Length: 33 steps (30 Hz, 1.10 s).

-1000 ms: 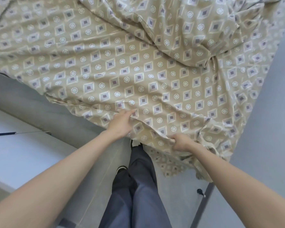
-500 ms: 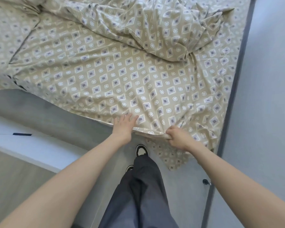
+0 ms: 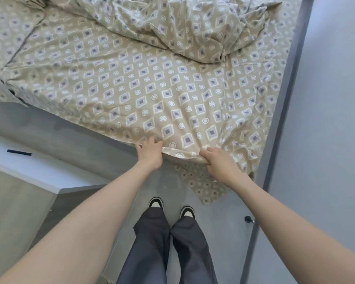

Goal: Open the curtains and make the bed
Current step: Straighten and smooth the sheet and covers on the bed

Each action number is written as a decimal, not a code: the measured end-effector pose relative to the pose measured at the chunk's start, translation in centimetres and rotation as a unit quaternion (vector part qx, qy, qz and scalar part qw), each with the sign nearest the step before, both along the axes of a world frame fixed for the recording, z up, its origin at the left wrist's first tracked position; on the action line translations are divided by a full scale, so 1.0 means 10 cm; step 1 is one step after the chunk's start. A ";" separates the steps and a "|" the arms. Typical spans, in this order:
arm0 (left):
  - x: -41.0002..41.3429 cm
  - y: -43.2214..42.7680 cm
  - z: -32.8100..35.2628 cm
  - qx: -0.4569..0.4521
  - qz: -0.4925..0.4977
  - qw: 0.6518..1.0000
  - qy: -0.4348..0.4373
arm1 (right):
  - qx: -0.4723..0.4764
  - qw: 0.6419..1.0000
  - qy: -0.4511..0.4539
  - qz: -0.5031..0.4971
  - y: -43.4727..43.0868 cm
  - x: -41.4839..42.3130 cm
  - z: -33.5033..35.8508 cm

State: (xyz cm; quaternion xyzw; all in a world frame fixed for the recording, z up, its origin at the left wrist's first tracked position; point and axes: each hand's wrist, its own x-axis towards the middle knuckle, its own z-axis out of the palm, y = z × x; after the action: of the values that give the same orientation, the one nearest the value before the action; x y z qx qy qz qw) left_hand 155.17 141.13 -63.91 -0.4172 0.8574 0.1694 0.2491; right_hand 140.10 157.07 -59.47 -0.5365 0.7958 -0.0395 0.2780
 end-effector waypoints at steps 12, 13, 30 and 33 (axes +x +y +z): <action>0.10 0.38 -0.71 0.079 -0.021 0.996 0.020 | 0.080 0.994 0.059 0.036 0.36 -0.04 -0.67; 0.09 0.38 -0.76 0.084 -0.021 0.996 0.009 | 0.101 0.993 0.055 0.039 0.38 -0.04 -0.75; -0.96 0.45 -0.34 0.135 -0.076 0.987 0.052 | 0.163 0.896 -0.094 -0.403 1.05 -0.66 -0.76; -1.19 0.45 -0.24 0.153 -0.083 0.980 0.097 | 0.152 0.853 -0.123 -0.484 1.12 -0.85 -0.75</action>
State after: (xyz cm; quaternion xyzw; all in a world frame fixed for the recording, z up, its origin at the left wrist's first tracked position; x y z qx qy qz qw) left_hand 143.31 145.66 -66.31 -0.2830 0.8730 0.3172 0.2389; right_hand 131.58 168.23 -67.00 -0.0248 0.9102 -0.1135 0.3977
